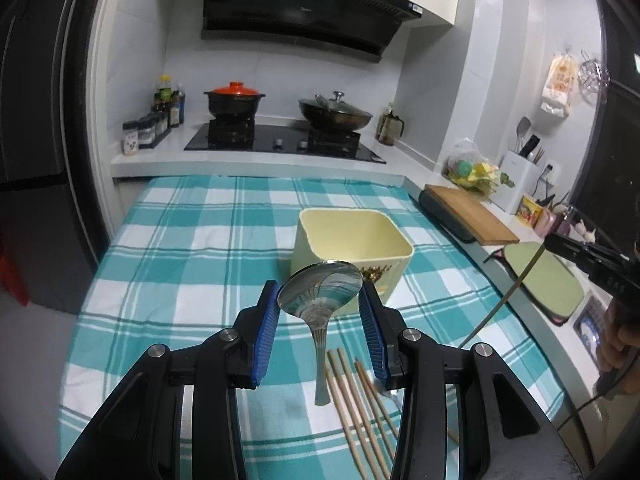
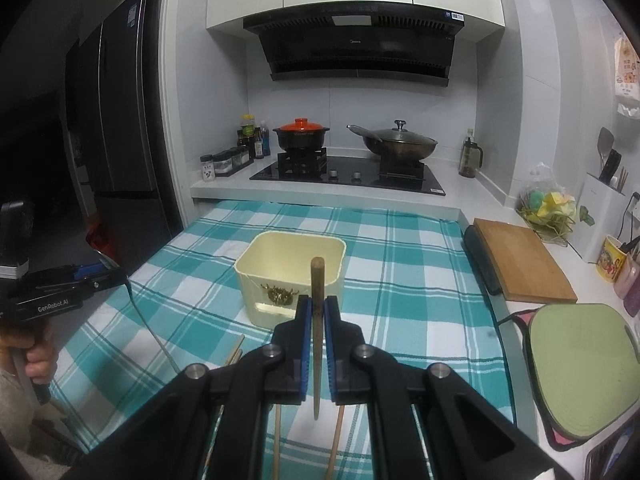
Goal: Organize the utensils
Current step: 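Carry spoon and chopstick over the cream caddy and open both tools to drop them in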
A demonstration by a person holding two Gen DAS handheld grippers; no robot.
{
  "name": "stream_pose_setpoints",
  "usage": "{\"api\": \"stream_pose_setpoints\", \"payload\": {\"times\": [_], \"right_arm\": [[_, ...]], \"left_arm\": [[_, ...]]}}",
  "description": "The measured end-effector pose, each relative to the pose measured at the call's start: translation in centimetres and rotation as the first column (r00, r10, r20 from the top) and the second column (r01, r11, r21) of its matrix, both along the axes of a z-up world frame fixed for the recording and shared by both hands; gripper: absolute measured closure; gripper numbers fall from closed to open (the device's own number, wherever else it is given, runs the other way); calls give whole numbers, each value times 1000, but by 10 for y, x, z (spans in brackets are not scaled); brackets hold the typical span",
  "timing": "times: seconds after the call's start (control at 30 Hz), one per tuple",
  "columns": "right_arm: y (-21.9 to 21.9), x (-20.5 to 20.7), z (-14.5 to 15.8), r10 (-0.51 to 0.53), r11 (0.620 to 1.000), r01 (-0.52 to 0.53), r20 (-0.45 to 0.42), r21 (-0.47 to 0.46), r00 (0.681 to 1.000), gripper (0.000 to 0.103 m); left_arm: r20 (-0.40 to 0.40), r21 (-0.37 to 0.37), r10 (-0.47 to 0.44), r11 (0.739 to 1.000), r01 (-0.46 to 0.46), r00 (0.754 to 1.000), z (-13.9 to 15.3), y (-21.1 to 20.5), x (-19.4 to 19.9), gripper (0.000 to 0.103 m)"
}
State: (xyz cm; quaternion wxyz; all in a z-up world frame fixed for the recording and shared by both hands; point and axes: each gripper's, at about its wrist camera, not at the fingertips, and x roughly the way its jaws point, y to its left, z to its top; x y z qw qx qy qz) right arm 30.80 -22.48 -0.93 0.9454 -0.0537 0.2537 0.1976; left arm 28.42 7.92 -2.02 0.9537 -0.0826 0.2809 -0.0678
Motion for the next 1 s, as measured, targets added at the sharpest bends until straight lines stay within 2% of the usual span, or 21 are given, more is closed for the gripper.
{"api": "stream_pose_setpoints", "payload": {"times": [0.13,0.33,0.5,0.57,0.73,0.87,1.0], "right_arm": [[8,18,23,9,1000,-10,22,20,1000,96],[28,55,74,20,998,-26,121,49,992,96],[47,95,97,37,998,-46,158,50,987,97],[56,116,92,48,998,-53,134,39,990,97],[71,172,55,68,998,-67,-17,19,998,97],[80,213,12,74,997,-72,-154,16,985,97],[82,248,-27,54,999,-53,-256,10,965,97]], "left_arm": [[31,-11,-20,1000,21,999,33,3,21,62],[92,1,-34,999,34,995,80,-3,71,62],[91,19,-46,999,45,995,89,-18,125,63],[71,27,-53,998,51,996,83,-24,148,63],[-29,46,-64,997,65,998,47,-40,200,63],[-120,38,-66,997,71,991,11,-46,234,63],[-185,44,-55,997,64,981,-17,-50,257,63]]}}
